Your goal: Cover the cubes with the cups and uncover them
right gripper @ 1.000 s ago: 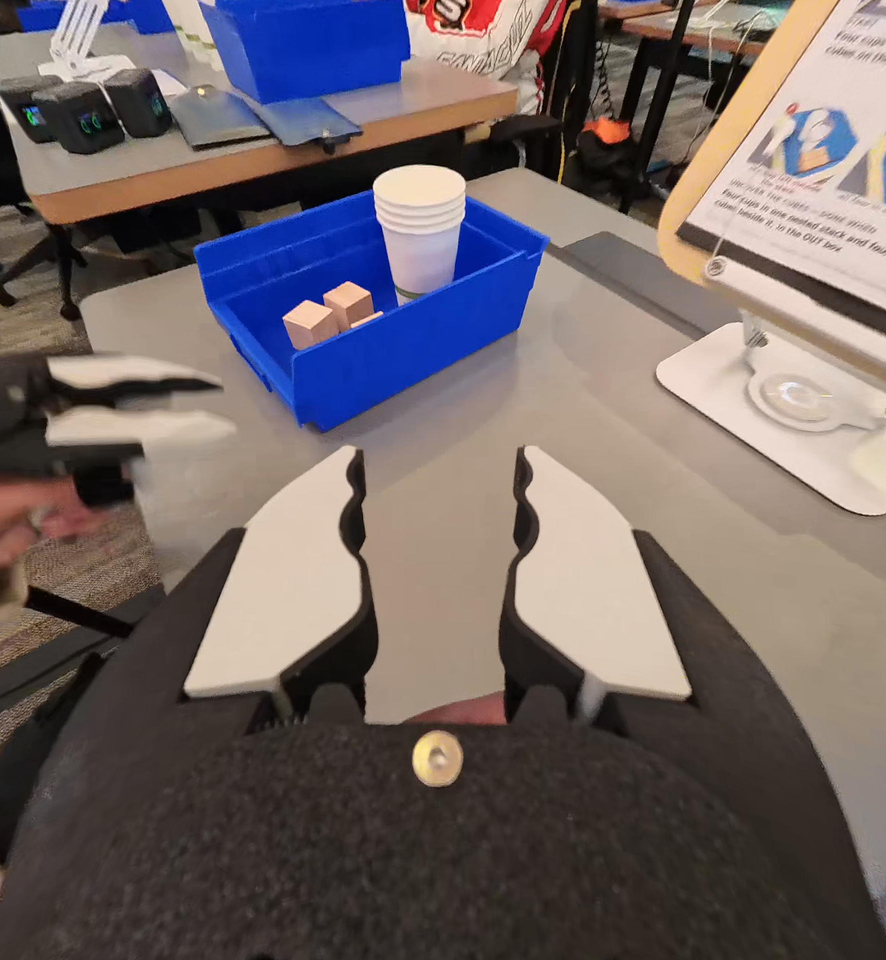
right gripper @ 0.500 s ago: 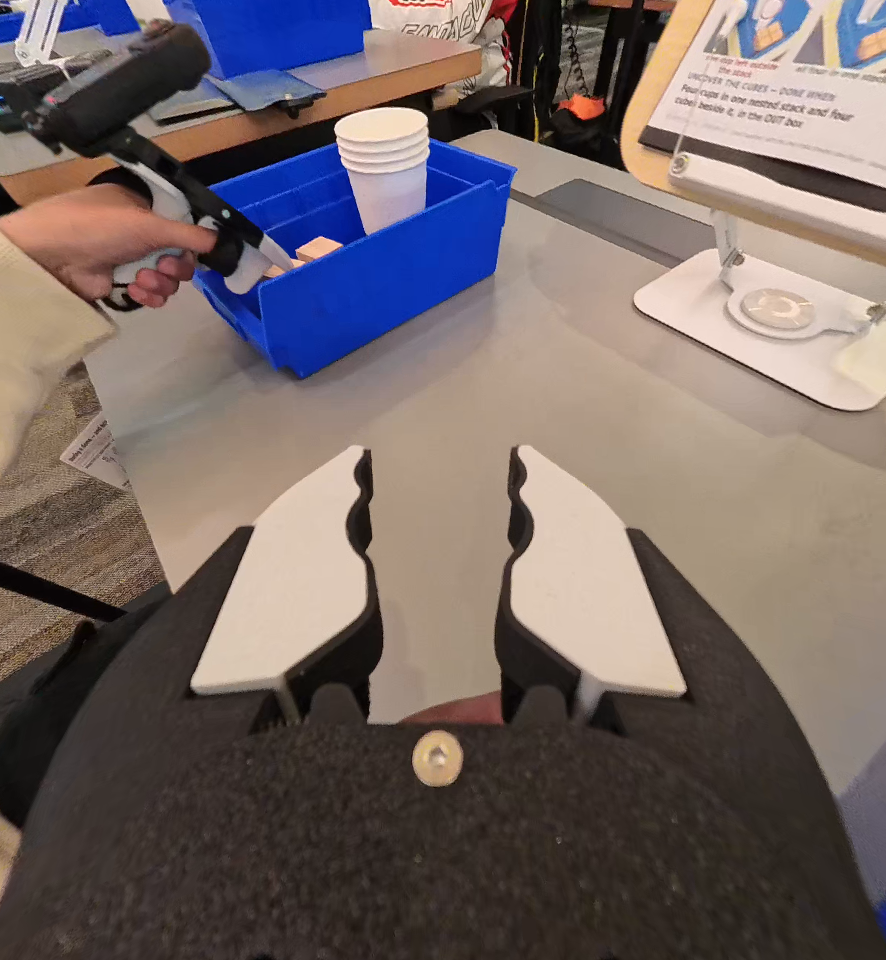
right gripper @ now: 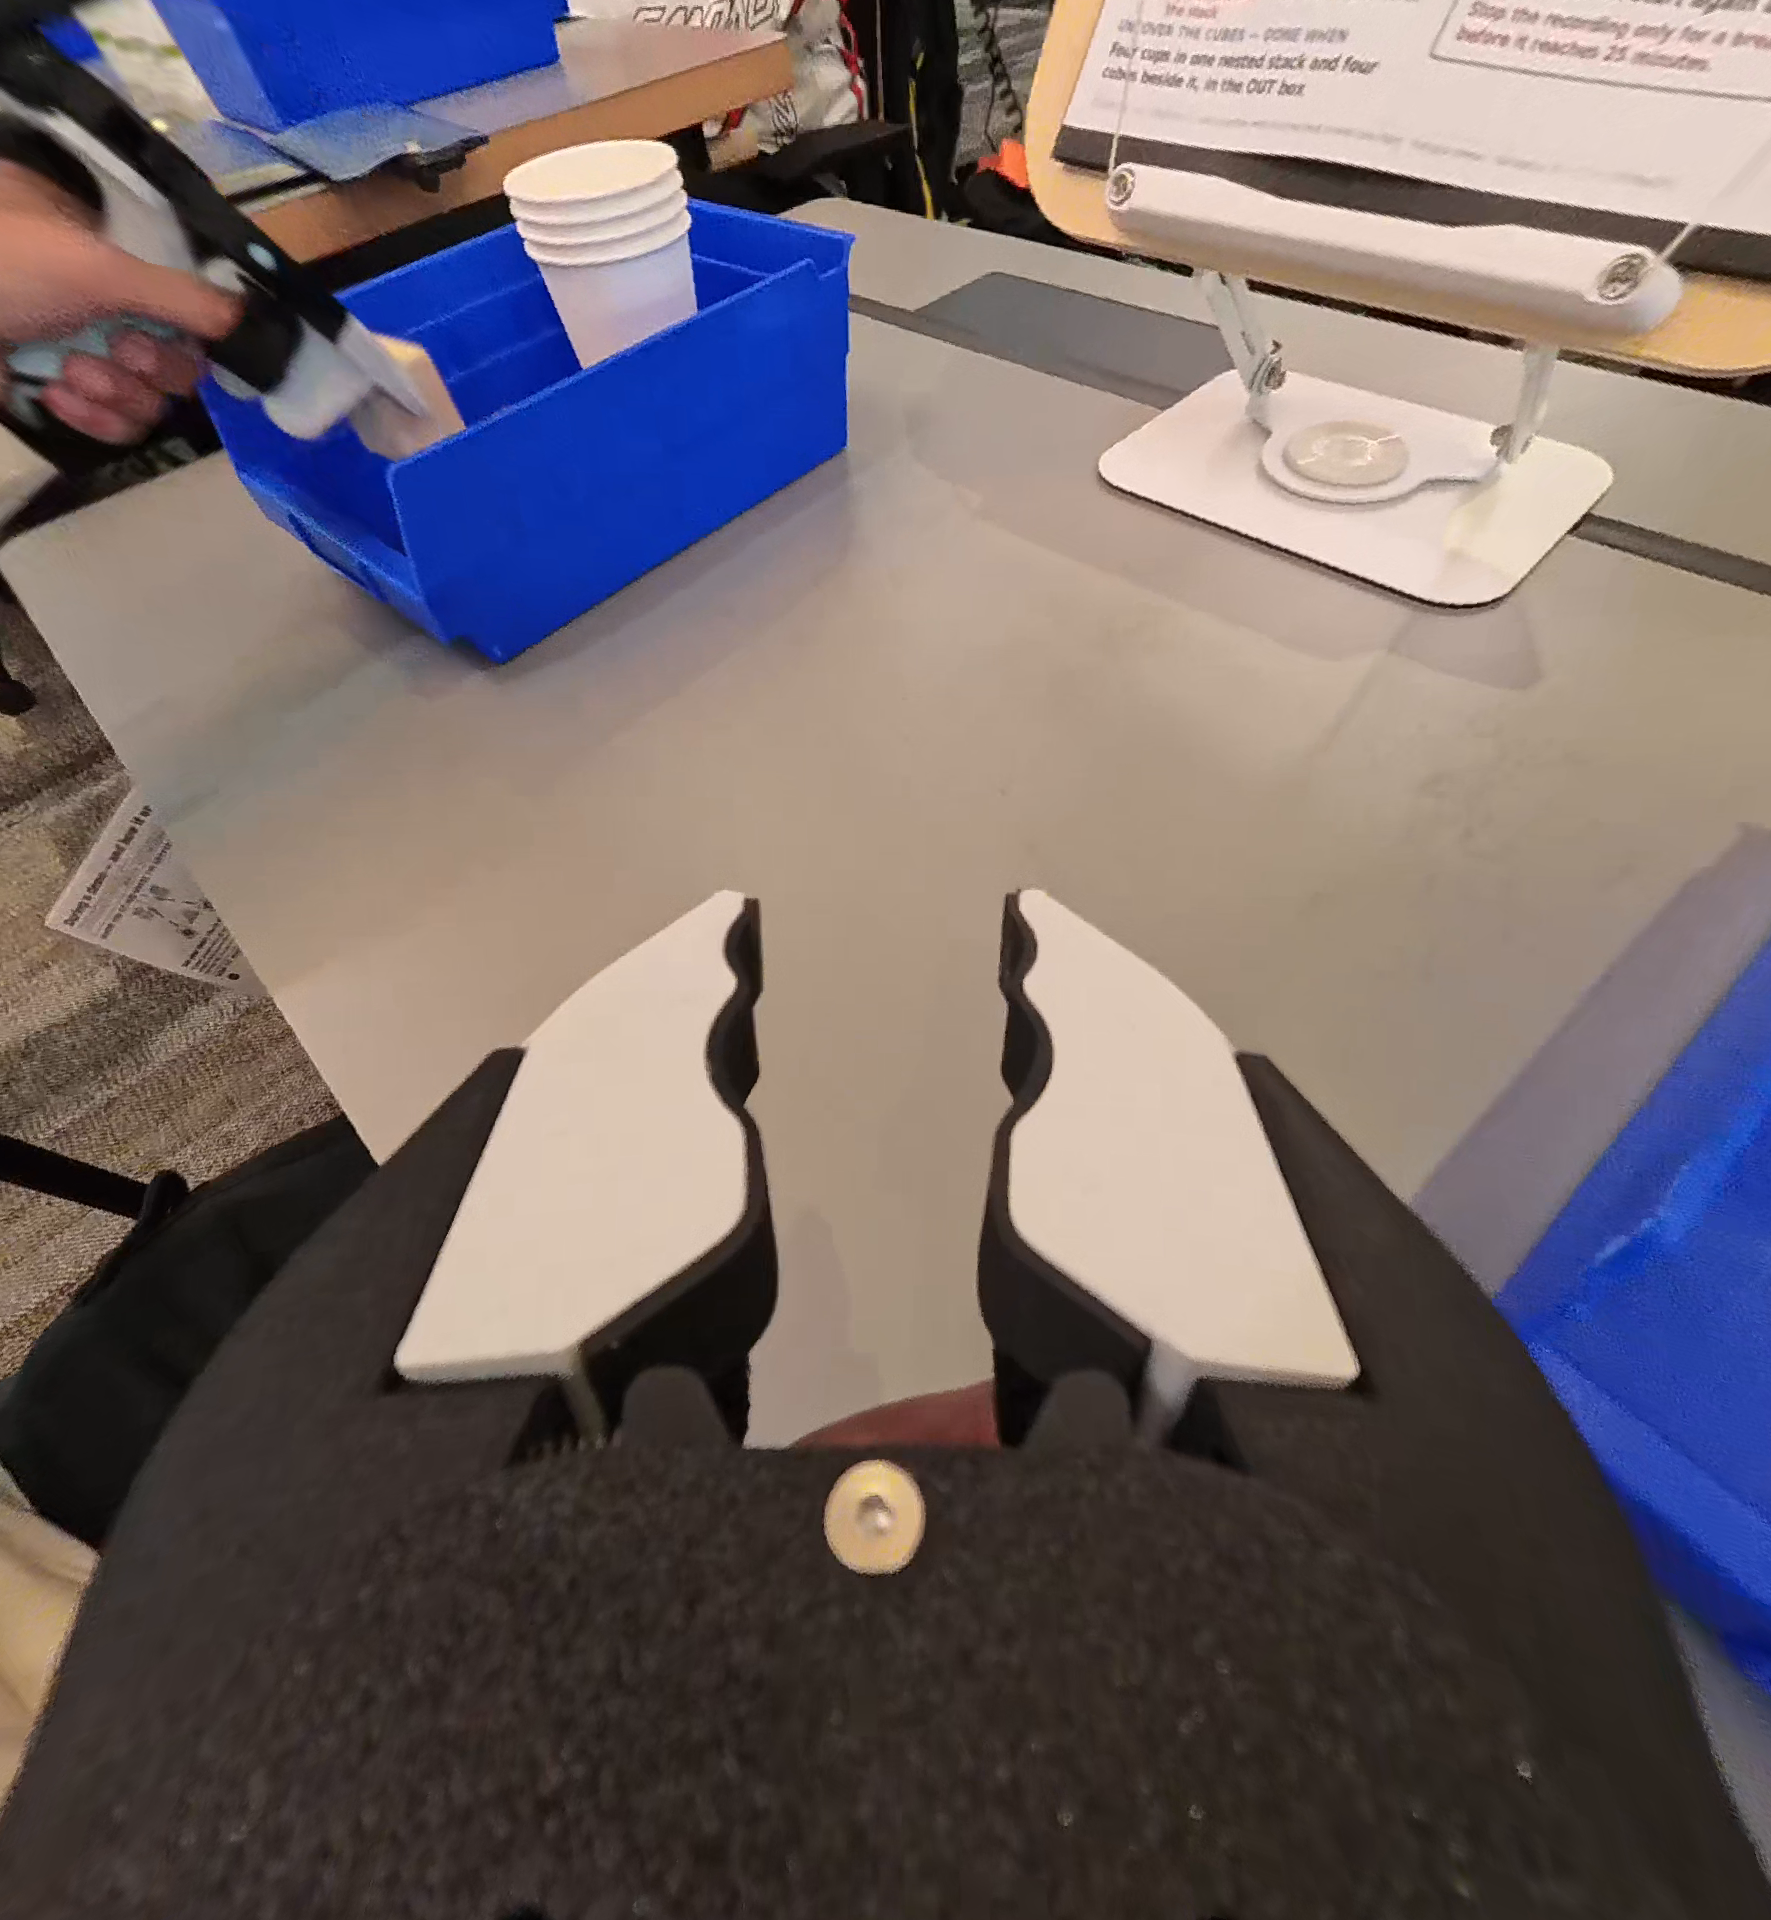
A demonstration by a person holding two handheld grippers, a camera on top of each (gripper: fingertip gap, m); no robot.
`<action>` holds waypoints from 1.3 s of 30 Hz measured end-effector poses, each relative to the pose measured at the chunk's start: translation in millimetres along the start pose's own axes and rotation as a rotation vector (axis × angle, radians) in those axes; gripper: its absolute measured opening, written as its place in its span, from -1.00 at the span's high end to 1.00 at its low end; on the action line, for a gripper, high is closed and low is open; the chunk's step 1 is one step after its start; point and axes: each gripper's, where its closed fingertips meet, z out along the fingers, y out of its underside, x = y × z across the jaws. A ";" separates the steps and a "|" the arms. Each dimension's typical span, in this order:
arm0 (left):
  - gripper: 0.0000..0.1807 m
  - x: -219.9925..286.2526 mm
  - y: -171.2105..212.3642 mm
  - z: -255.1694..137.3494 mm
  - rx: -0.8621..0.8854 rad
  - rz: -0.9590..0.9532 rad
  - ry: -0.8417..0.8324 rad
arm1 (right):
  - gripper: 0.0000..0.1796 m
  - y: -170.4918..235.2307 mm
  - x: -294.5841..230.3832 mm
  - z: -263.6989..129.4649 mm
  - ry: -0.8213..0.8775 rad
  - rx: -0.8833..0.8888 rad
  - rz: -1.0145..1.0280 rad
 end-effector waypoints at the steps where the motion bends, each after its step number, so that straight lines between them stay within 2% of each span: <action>1: 0.47 7.0 -8.4 -18.4 0.059 0.051 0.011 | 0.52 0.9 3.0 -1.8 0.009 0.001 0.000; 3: 0.47 38.7 -23.1 -54.6 0.160 0.121 0.085 | 0.53 4.2 10.1 -3.2 0.033 -0.009 -0.003; 5: 0.47 93.8 -32.8 -84.0 0.245 0.245 0.225 | 0.54 6.8 15.6 -2.7 0.049 -0.019 0.002; 7: 0.47 144.0 -33.6 -94.1 0.260 0.325 0.306 | 0.54 7.1 16.9 -1.3 0.049 -0.020 0.009; 11: 0.47 210.2 -22.4 -61.4 0.221 0.449 0.229 | 0.56 9.8 15.8 3.9 0.052 -0.036 0.000; 15: 0.47 241.3 -3.1 -7.0 0.136 0.451 0.191 | 0.56 17.8 13.7 9.0 0.056 -0.071 -0.024; 20: 0.47 220.9 6.5 39.7 0.057 0.369 0.064 | 0.57 22.7 12.8 8.7 0.053 -0.081 -0.025; 26: 0.47 211.9 9.7 50.5 0.066 0.292 0.057 | 0.58 24.8 13.8 7.8 0.044 -0.083 -0.011; 27: 0.45 210.5 10.0 50.6 0.066 0.294 0.047 | 0.58 24.9 14.0 7.6 0.045 -0.085 -0.012; 28: 0.31 211.0 10.0 48.3 0.072 0.294 0.047 | 0.58 24.8 14.1 7.3 0.046 -0.086 -0.014; 29: 0.20 214.2 8.8 40.7 0.092 0.297 0.066 | 0.58 24.5 14.3 6.7 0.047 -0.084 -0.015; 32: 0.20 222.4 -5.1 -20.6 0.247 0.279 0.177 | 0.58 24.5 15.8 6.0 0.047 -0.081 -0.011; 35: 0.37 181.4 -21.9 -94.3 0.449 0.225 0.161 | 0.58 27.0 17.7 7.1 0.045 -0.082 0.004; 37: 0.36 130.4 -21.6 -110.0 0.453 0.201 0.069 | 0.58 29.2 17.0 9.0 0.041 -0.083 0.008; 39: 0.32 80.7 -20.4 -97.4 0.407 0.130 0.006 | 0.58 32.4 15.8 11.8 0.041 -0.094 0.006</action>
